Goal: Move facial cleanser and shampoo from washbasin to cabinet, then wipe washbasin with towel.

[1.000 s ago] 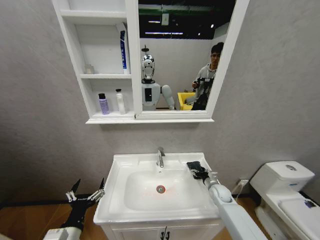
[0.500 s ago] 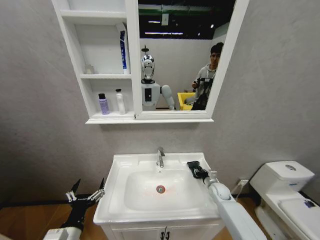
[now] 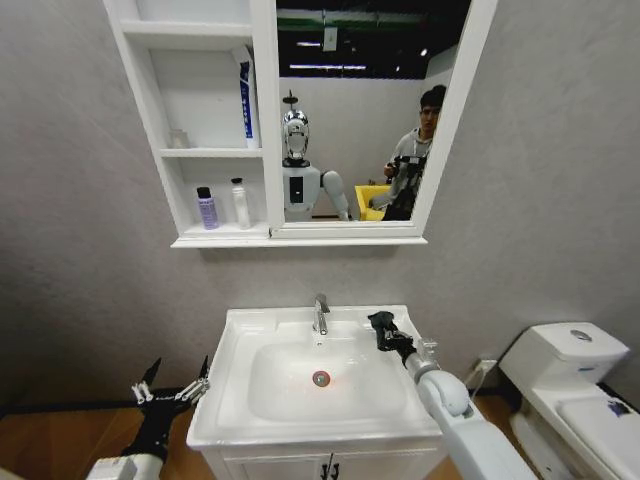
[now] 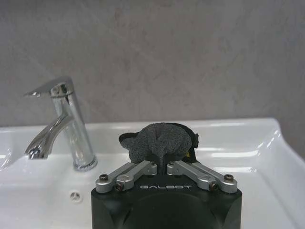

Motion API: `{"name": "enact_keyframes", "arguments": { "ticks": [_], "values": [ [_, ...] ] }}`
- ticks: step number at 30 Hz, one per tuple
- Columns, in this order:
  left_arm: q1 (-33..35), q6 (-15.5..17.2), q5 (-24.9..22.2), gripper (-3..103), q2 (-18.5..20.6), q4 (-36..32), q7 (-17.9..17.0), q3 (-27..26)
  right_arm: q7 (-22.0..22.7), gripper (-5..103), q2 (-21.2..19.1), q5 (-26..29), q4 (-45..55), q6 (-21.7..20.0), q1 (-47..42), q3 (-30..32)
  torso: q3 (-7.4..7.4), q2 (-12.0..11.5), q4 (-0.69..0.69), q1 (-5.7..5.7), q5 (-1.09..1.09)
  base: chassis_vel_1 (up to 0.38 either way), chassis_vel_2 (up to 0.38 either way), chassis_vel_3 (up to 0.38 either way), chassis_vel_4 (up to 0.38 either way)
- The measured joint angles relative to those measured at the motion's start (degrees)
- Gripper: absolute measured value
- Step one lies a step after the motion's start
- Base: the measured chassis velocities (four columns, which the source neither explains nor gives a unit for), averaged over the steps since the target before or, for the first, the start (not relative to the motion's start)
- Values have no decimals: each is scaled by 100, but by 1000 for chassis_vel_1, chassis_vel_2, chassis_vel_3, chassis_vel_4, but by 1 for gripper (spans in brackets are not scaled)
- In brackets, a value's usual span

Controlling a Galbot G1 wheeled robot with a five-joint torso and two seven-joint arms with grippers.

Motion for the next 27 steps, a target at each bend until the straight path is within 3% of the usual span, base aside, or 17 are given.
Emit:
{"name": "enact_keyframes", "arguments": {
  "ticks": [9, 20, 26, 27],
  "values": [
    [0, 0, 0, 100, 0, 0, 0, 0, 337, 4, 530, 101, -1365, -90, 232, -647, 1, 0, 2, 0, 1, 0, 0, 0, 0],
    [0, 1, 0, 100, 0, 0, 0, -1, 360, 4, 717, -23, -2045, -69, 524, -774, -2, 1, 2, 1, -6, 0, 0, 0, 0],
    [0, 2, 0, 100, -1, 0, -1, -1, 829, 4, 816, 1144, -1998, -528, 700, -1018, 5, -2, -2, 2, 9, 0, 0, 0, 0],
    [0, 2, 0, 100, -1, 0, -1, -1, 829, 4, 816, 1144, -1998, -528, 700, -1018, 5, -2, -2, 2, 9, 0, 0, 0, 0]
  ]
}}
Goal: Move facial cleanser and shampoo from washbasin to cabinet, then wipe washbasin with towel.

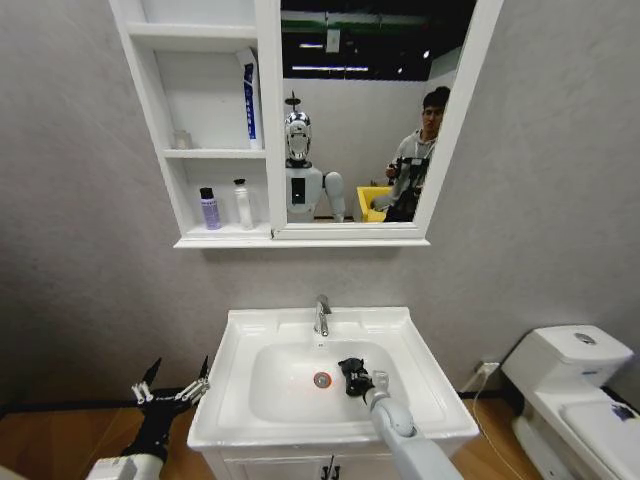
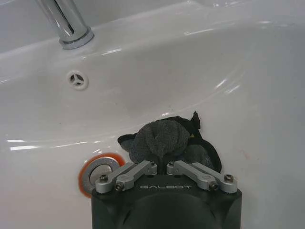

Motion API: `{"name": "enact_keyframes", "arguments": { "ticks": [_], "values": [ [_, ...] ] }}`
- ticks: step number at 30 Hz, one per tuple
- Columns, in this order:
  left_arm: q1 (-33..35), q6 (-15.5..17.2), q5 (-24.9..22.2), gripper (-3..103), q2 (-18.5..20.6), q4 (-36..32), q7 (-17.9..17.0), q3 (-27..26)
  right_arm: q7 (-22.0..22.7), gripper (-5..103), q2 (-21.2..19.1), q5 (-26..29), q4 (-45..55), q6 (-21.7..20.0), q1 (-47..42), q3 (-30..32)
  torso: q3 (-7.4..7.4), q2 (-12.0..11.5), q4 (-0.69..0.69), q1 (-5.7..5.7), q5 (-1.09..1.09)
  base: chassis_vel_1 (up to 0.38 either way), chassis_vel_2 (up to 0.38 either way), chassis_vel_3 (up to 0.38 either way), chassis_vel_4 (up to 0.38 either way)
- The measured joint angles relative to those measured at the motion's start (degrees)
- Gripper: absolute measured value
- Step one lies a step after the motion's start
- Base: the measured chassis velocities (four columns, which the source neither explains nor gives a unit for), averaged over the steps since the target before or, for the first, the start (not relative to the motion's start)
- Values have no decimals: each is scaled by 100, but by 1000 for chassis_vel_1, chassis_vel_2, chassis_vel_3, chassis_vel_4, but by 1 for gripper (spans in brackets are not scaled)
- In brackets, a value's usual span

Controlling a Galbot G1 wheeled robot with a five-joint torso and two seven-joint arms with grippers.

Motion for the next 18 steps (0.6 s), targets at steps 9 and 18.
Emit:
{"name": "enact_keyframes", "arguments": {
  "ticks": [9, 18],
  "values": [
    [0, 0, 0, 100, 0, 0, -2, 0, 664, 4, -468, 1567, 285, -514, 313, -408, -2, 0, 0, -1, -7, 0, 0, 0, 0],
    [0, 0, 0, 100, 0, 0, -3, 0, 723, 4, 47, 1611, -240, -519, 1024, -845, -3, 1, 3, 0, -9, 0, 0, 0, 0]
  ]
}}
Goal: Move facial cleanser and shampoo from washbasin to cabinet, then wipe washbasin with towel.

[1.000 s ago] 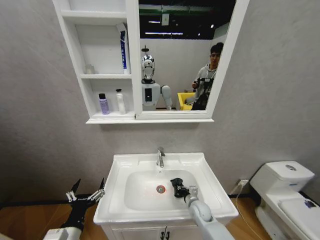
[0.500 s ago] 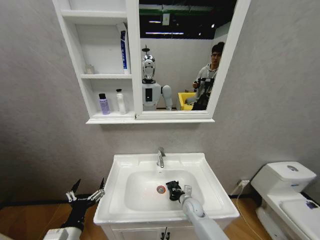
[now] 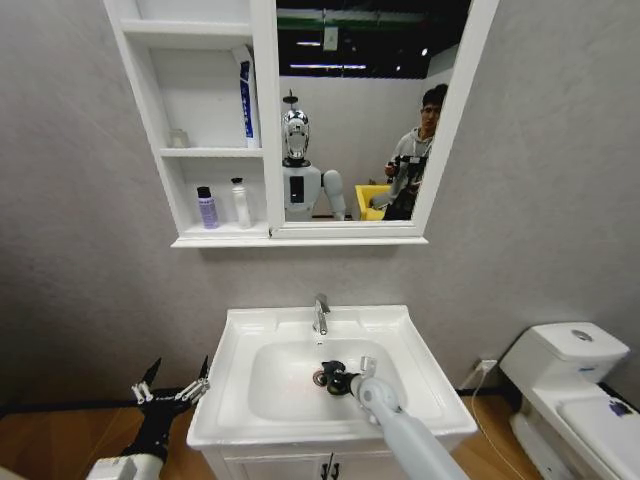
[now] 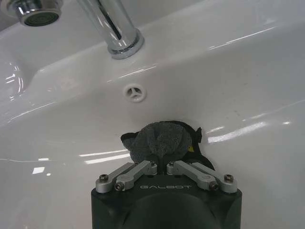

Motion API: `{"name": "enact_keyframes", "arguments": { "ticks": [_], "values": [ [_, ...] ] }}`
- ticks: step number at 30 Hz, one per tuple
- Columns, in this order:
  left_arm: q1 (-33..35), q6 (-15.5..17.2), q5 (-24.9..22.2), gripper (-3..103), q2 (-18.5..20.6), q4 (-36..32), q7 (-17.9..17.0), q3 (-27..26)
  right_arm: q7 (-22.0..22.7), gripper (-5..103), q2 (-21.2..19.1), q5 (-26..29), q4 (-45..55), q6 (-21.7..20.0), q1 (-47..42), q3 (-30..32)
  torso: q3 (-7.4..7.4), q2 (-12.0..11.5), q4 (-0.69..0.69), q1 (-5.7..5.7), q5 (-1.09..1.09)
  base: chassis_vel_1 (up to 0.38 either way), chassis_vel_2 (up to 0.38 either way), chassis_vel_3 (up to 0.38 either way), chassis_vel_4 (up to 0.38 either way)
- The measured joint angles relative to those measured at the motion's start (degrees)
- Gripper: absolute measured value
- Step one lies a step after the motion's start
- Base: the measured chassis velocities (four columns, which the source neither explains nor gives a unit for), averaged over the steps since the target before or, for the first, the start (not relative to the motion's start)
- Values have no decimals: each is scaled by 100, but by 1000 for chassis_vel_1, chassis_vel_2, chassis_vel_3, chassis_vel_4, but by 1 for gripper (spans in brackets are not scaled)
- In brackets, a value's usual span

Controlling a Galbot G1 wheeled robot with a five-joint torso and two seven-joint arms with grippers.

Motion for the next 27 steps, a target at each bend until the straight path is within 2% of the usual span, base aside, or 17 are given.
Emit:
{"name": "enact_keyframes", "arguments": {
  "ticks": [10, 15, 21, 24, 27],
  "values": [
    [0, 0, 0, 100, 0, 0, 0, 0, 64, 4, 523, 10, -478, 26, 392, -518, 0, 0, -1, 0, 0, 0, 0, 0, 0],
    [0, 0, 0, 100, 0, 0, 0, 0, 157, 4, 794, 198, -573, 41, 453, -540, 0, 1, 2, 0, 1, 0, 0, 0, 0],
    [0, 0, 0, 100, 0, 0, 0, 0, 299, 4, 701, 292, -436, 41, 321, -438, 0, 1, -1, 0, 1, 0, 0, 0, 0],
    [0, 0, 0, 100, 0, 0, -1, 0, 512, 4, 372, 157, -84, 42, -12, -264, 0, 1, -3, 0, 2, 0, 0, 0, 0],
    [0, 0, 0, 100, 0, 0, -1, 0, 559, 4, 244, 90, 88, 47, -146, -203, -1, 1, -2, 0, 3, 0, 0, 0, 0]
  ]
}}
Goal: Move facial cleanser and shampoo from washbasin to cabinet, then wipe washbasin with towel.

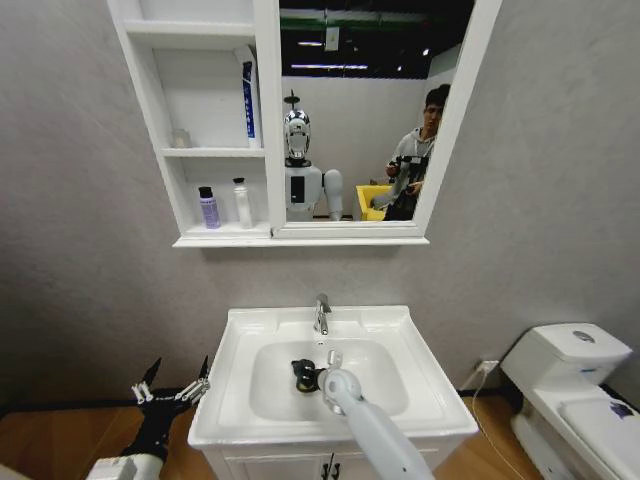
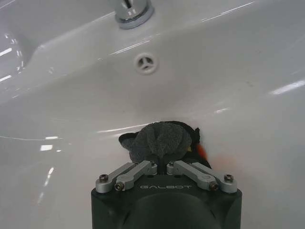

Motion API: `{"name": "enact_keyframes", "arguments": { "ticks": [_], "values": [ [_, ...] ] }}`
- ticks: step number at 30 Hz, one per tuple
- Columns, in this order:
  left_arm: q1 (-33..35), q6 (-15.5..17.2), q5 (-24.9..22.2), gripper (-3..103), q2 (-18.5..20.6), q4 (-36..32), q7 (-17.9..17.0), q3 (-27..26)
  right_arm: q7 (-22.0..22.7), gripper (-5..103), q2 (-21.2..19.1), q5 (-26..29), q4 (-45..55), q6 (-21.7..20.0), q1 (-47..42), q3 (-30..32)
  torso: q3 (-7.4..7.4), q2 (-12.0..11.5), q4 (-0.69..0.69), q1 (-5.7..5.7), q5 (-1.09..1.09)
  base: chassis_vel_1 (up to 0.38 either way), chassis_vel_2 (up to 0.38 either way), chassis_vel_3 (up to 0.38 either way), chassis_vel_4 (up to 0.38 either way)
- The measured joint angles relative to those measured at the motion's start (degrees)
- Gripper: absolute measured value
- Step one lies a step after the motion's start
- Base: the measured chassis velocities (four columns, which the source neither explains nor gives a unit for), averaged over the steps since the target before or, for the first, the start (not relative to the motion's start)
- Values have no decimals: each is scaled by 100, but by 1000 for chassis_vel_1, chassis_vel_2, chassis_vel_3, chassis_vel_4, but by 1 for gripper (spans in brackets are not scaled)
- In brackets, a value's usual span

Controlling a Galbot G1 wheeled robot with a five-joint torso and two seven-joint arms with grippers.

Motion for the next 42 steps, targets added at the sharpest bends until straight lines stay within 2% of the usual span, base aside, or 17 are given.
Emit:
{"name": "enact_keyframes", "arguments": {
  "ticks": [2, 8, 10, 12, 14, 17, 18, 20, 29, 38, 41, 42],
  "values": [
    [0, 0, 0, 100, 0, 0, 0, 0, 69, 4, -406, -258, 414, 58, -350, 171, 0, 0, -1, -1, 0, 0, 0, 0, 0],
    [0, 0, 0, 100, 0, 0, 1, 0, 68, 4, -860, -589, 655, 97, -466, 348, 0, 0, 3, -1, 0, 0, 0, 0, 0],
    [0, 0, 0, 100, 0, 0, 0, 0, -20, 4, -1117, -969, 657, 171, -461, 323, 0, 1, -1, -1, -4, 0, 0, 0, 0],
    [0, 1, 0, 100, 0, 0, 0, 0, -19, 4, -1158, -981, 657, 160, -451, 298, 0, 1, -3, -1, -3, 0, 0, 0, 0],
    [0, 1, 0, 100, 0, 0, 1, 0, -13, 4, -1124, -934, 618, 139, -428, 248, 0, 1, -1, -1, -1, 0, 0, 0, 0],
    [0, 1, 0, 100, 0, 0, 1, 0, 59, 4, -756, -460, 435, 53, -284, 80, 0, 0, 3, -1, -1, 0, 0, 0, 0],
    [0, 1, 0, 100, 0, 0, 1, 0, 59, 4, -756, -460, 435, 53, -284, 80, 0, 0, 3, -1, -1, 0, 0, 0, 0],
    [1, 0, 0, 100, 0, 0, 1, 0, 81, 4, -467, -253, 288, 27, -140, -84, 0, 0, 4, -1, -1, 0, 0, 0, 0],
    [0, 0, 0, 100, 0, 0, 2, 0, 1, 4, 191, 34, 14, 16, 146, -364, 0, 0, 2, -1, -2, 0, 0, 0, 0],
    [0, 0, 0, 100, 0, 0, 2, 0, -10, 4, 359, -41, -42, 20, 5, -330, 0, 0, 2, -1, -1, 0, 0, 0, 0],
    [0, 1, 0, 100, 0, 0, 1, 0, -16, 4, -173, -245, 146, 48, -307, 173, 0, 0, -1, -1, -1, 0, 0, 0, 0],
    [0, 1, 0, 100, 0, 0, 1, 0, -16, 4, -173, -245, 146, 48, -307, 173, 0, 0, -1, -1, -1, 0, 0, 0, 0]
  ]
}}
